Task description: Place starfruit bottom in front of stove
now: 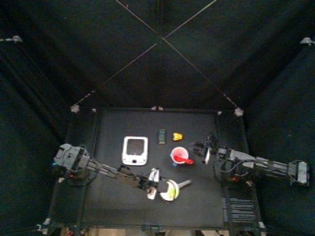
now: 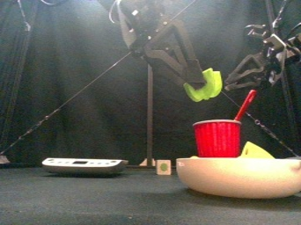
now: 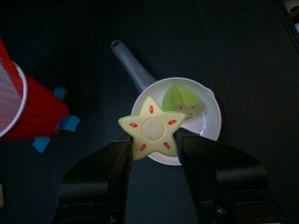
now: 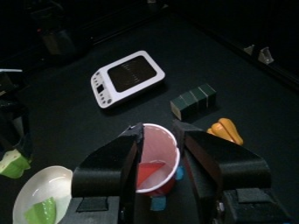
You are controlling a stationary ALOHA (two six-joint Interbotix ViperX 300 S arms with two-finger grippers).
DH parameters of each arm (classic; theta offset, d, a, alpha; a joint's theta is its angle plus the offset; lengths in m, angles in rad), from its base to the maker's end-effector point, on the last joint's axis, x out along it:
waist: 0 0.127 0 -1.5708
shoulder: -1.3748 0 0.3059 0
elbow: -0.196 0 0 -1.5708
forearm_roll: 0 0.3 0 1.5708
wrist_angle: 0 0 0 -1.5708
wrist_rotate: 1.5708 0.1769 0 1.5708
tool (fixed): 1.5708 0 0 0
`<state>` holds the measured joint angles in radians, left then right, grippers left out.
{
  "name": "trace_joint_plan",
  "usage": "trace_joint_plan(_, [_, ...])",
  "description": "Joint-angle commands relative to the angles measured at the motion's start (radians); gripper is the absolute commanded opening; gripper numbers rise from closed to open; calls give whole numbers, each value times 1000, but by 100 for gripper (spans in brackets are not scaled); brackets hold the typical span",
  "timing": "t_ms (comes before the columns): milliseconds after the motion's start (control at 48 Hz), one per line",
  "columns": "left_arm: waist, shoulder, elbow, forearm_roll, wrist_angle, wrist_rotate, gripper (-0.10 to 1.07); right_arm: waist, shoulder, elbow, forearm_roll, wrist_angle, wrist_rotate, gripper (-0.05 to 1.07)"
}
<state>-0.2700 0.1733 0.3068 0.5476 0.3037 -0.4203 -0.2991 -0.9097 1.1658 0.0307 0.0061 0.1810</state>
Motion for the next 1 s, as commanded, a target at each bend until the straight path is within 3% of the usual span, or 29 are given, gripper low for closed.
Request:
trace_joint_plan(0, [12, -58, 12, -21, -66, -2, 76, 41, 3, -41, 15, -5, 2, 74])
trace_joint_plan(167, [40, -110, 94, -89, -232, -2, 76, 133, 20, -86, 44, -9, 2, 74])
trace_joint_plan(396, [118, -161, 219, -259, -428, 5, 76, 304, 103, -149, 100, -78, 0, 74])
trace_joint_plan(521, [135, -170, 259, -324, -472, 12, 76, 379, 144, -156, 101, -120, -2, 74])
trace_joint_plan(750, [138, -166, 270, -296, -491, 11, 76, 426, 206, -153, 112, -179, 0, 73])
trace_joint_plan(979, [138, -170, 310, -295, -491, 12, 76, 505, 270, -144, 138, -121, 6, 73])
